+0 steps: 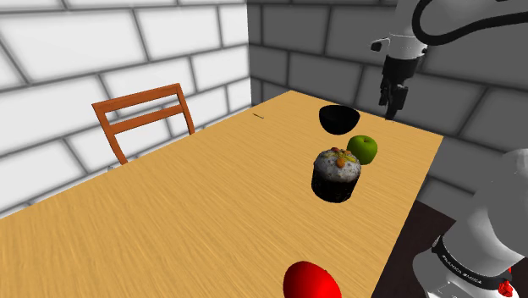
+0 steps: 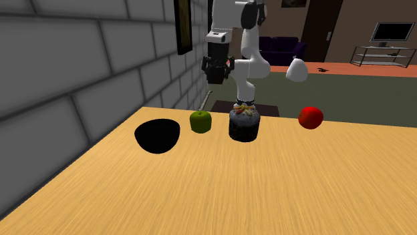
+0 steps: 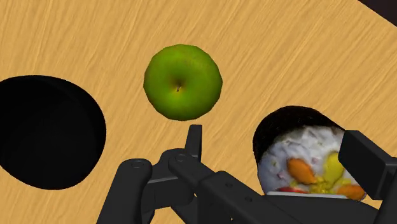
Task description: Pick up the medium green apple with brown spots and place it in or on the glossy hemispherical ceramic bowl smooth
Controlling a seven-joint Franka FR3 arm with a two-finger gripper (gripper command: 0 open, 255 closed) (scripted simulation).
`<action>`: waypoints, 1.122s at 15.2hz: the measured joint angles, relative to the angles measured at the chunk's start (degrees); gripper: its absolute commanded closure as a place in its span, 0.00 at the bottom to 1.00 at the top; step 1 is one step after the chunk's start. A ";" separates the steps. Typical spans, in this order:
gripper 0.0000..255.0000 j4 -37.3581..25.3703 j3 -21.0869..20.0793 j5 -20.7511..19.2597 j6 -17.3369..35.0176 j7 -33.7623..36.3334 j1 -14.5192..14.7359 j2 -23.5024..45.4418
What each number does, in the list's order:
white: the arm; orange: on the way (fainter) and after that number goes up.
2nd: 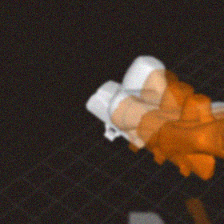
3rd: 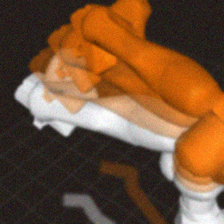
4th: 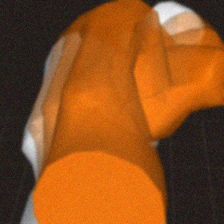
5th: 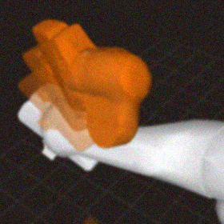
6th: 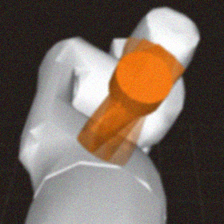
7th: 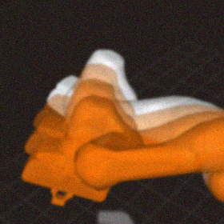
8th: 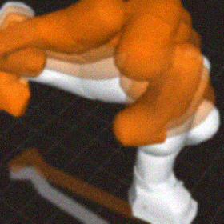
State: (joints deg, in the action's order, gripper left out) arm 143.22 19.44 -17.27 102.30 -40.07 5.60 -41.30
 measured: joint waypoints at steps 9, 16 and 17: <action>0.00 -2.34 15.02 -6.51 12.86 -33.33 8.09 16.60; 0.00 -0.95 18.93 -6.88 20.06 -39.75 9.60 22.59; 0.00 -0.46 19.35 -6.96 21.10 -39.96 9.54 23.11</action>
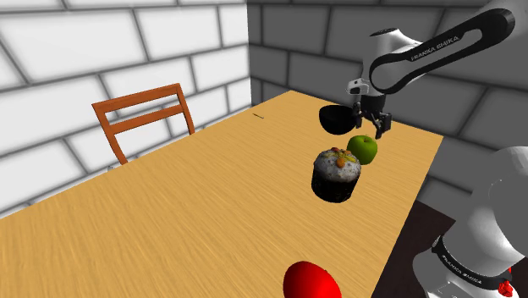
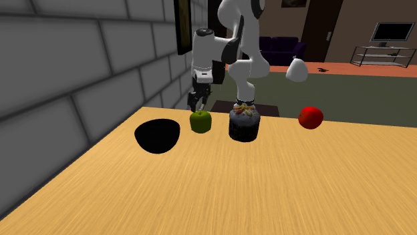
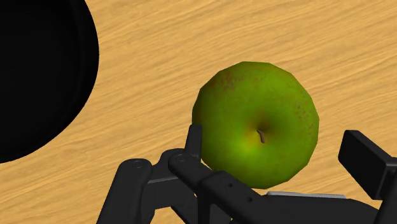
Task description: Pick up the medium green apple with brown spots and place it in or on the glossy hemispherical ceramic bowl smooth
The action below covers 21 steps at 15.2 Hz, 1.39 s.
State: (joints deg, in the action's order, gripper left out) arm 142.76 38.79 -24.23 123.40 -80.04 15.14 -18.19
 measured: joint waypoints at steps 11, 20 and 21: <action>1.00 0.92 0.47 -0.11 1.68 -0.02 -0.02 0.74; 1.00 0.40 0.15 -0.14 0.54 -0.02 -0.08 0.08; 1.00 0.24 -0.07 -0.28 -0.18 0.03 -0.19 -0.50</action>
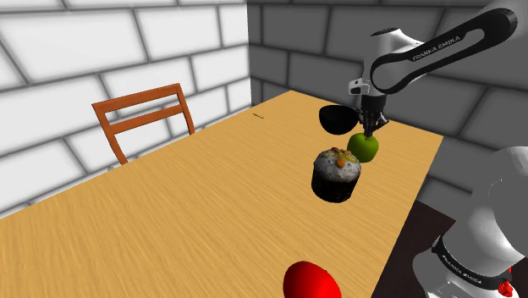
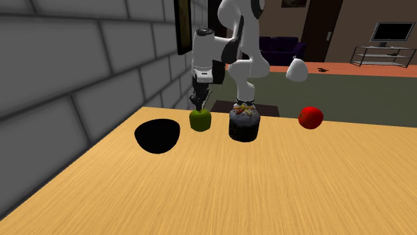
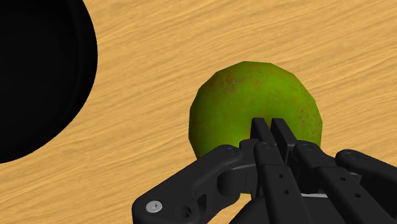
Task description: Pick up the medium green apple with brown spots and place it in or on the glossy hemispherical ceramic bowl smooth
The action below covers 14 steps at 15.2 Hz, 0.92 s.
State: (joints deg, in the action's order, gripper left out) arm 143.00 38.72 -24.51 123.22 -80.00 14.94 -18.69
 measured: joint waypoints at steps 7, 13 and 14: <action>1.00 -3.10 -1.70 0.09 -6.12 -0.19 -0.24 -3.15; 1.00 -6.17 -3.26 0.44 -11.38 -0.41 -0.29 -5.38; 1.00 -6.71 -3.47 0.51 -12.18 -0.50 -0.30 -5.66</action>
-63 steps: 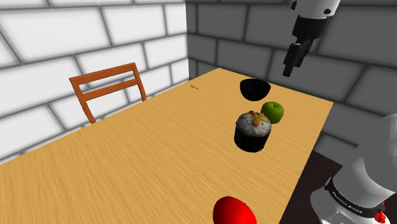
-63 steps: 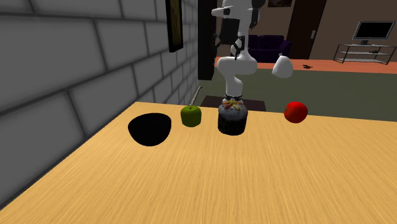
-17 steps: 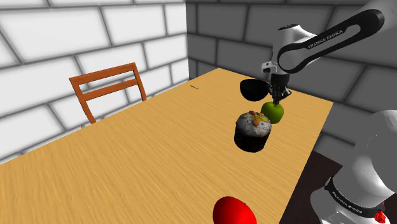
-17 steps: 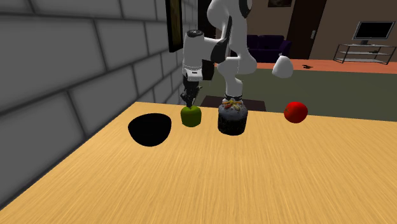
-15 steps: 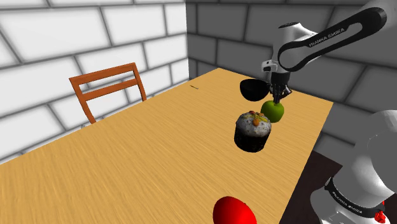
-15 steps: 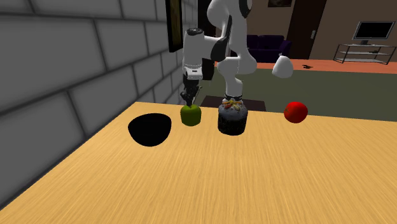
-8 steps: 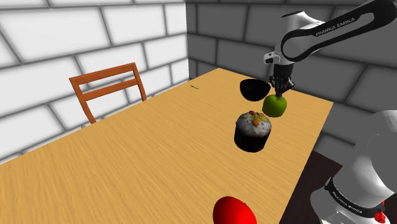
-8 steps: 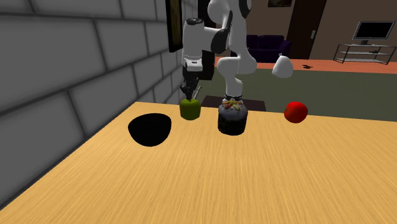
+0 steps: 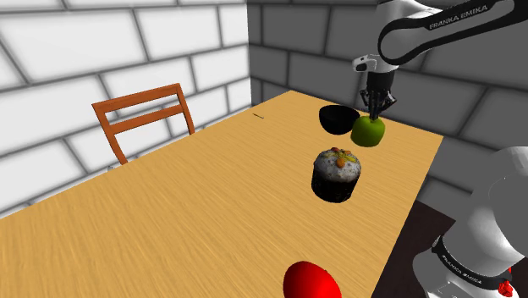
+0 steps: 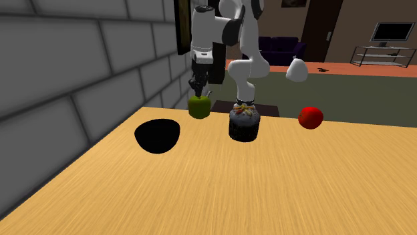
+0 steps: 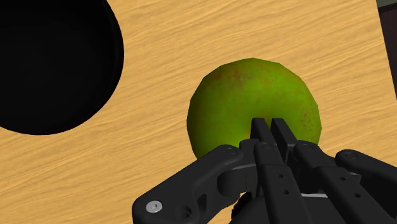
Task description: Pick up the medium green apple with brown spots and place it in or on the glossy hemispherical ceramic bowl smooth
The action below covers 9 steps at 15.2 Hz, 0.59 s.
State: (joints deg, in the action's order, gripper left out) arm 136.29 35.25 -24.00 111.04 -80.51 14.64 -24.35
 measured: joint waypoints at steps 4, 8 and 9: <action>1.00 -2.46 -0.86 0.41 -3.32 -0.34 0.08 -0.89; 1.00 -4.89 -1.67 0.74 -6.52 -0.73 0.11 -1.69; 1.00 -5.28 -1.91 0.77 -7.19 -0.72 0.10 -1.96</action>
State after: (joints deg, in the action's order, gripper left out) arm 131.01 33.34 -23.23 103.85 -81.23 14.75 -26.31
